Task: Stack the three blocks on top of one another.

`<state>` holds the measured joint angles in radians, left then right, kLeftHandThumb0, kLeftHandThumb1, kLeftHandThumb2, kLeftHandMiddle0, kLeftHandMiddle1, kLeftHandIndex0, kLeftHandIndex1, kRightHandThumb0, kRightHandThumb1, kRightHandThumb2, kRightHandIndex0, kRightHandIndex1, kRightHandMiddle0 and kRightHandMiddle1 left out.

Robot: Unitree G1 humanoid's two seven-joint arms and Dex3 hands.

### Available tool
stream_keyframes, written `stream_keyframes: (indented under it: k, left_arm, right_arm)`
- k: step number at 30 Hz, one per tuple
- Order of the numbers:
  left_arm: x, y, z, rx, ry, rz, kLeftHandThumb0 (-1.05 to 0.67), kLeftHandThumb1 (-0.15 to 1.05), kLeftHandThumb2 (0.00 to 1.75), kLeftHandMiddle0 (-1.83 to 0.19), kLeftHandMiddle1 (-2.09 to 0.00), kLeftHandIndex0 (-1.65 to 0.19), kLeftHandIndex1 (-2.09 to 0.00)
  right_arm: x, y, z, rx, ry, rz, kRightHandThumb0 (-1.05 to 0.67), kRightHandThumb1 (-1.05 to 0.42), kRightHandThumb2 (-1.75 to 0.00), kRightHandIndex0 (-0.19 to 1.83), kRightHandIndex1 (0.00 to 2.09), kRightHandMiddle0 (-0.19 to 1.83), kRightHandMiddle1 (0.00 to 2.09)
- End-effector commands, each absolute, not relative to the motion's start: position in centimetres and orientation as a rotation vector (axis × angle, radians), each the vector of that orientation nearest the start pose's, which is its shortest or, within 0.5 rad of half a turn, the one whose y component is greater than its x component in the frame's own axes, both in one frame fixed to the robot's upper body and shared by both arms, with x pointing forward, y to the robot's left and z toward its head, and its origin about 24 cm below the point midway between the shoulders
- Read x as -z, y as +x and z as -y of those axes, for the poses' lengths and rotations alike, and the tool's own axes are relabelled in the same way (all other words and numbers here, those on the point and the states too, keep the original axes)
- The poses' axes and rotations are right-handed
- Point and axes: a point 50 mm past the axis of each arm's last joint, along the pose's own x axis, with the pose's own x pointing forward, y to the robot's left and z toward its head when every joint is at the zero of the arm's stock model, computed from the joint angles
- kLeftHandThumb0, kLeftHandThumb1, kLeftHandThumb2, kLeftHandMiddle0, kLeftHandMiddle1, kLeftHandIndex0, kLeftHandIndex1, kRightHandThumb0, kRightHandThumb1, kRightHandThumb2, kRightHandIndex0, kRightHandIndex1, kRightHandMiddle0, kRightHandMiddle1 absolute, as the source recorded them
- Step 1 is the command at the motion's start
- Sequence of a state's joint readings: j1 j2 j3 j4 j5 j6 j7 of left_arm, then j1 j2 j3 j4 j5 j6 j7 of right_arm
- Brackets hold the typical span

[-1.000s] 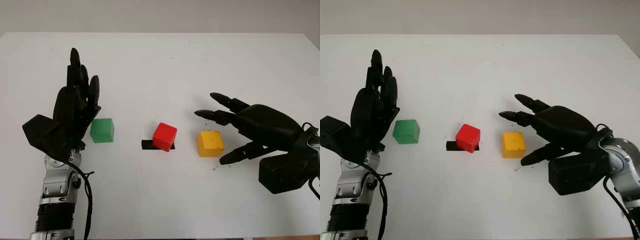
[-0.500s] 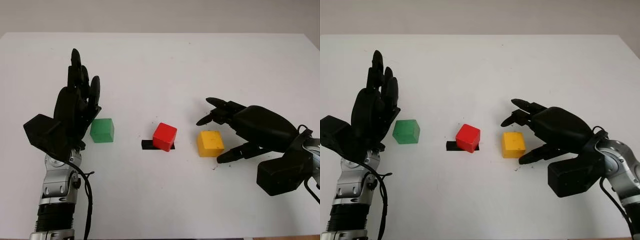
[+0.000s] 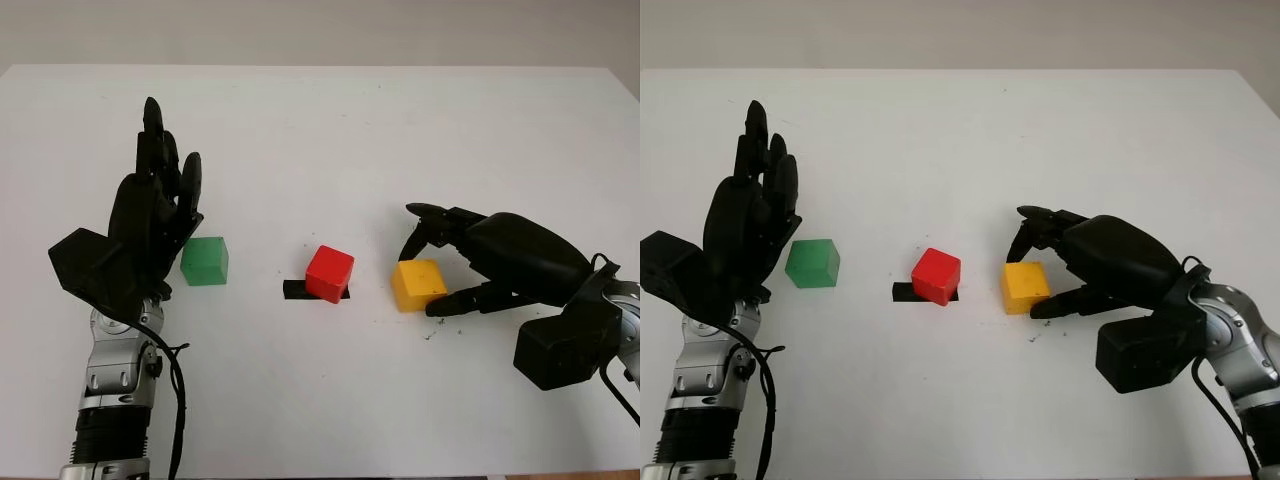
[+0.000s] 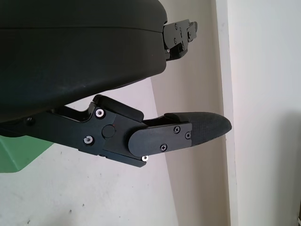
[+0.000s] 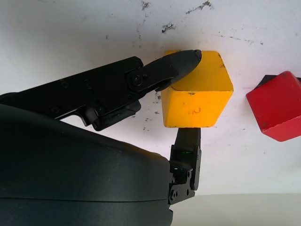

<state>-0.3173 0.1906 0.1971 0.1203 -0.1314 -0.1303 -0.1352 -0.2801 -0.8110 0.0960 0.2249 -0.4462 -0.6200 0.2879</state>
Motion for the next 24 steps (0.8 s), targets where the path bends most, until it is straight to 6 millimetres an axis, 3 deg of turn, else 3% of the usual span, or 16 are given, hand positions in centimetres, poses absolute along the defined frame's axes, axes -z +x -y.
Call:
stream_keyframes:
  k: [1,15,24]
  left_arm:
    - [-12.4,30.4,-20.5,0.007,0.047,0.361,-0.70,1.05,0.53,0.19,0.00,0.19,0.00]
    - [-12.4,30.4,-20.6,-0.002,0.055,0.353,-0.72,1.05,0.52,0.19,0.00,0.19,0.00]
    - [-12.4,30.4,-20.5,-0.001,0.048,0.353,-0.72,1.05,0.50,0.19,0.00,0.19,0.00]
  right_arm:
    - [-13.4,28.2,23.1,-0.572,-1.298,0.411,-0.43,-1.03,-0.06,0.24,0.07,0.08,1.52]
    - [-14.0,29.2,23.0,-0.544,-1.247,0.454,-0.45,-1.04,-0.06,0.25,0.06,0.05,1.53]
    - [-16.9,31.0,22.9,-0.595,-0.829,0.324,-0.45,-1.05,-0.10,0.27,0.06,0.02,1.52]
